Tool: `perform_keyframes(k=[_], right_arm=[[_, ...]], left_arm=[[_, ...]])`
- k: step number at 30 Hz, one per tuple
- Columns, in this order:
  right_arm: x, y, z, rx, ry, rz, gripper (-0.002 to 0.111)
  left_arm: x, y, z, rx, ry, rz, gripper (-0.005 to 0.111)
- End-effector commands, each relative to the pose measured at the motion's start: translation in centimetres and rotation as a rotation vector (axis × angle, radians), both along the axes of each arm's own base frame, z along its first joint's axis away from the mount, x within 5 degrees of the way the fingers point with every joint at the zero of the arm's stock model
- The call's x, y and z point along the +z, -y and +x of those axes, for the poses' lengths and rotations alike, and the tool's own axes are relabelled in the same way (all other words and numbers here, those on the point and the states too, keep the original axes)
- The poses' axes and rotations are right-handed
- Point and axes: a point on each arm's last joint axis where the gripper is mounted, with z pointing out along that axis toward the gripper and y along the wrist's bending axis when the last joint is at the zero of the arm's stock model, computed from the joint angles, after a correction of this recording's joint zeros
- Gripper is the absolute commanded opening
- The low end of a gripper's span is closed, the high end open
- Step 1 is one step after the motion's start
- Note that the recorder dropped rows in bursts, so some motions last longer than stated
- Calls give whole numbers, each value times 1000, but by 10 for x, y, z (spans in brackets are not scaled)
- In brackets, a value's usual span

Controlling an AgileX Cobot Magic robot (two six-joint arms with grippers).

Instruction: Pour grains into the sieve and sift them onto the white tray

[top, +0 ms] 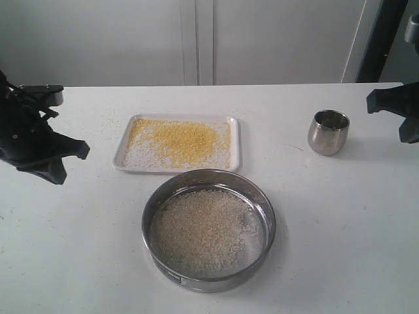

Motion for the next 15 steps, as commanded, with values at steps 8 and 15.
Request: perform_keyframes(k=[8, 15], right_arm=[[1, 0, -1, -5, 10, 3, 0], [1, 0, -1, -5, 10, 3, 0]], left_arm=[[9, -33, -15, -11, -111, 150, 0], [18, -35, -30, 31, -97, 139, 0]])
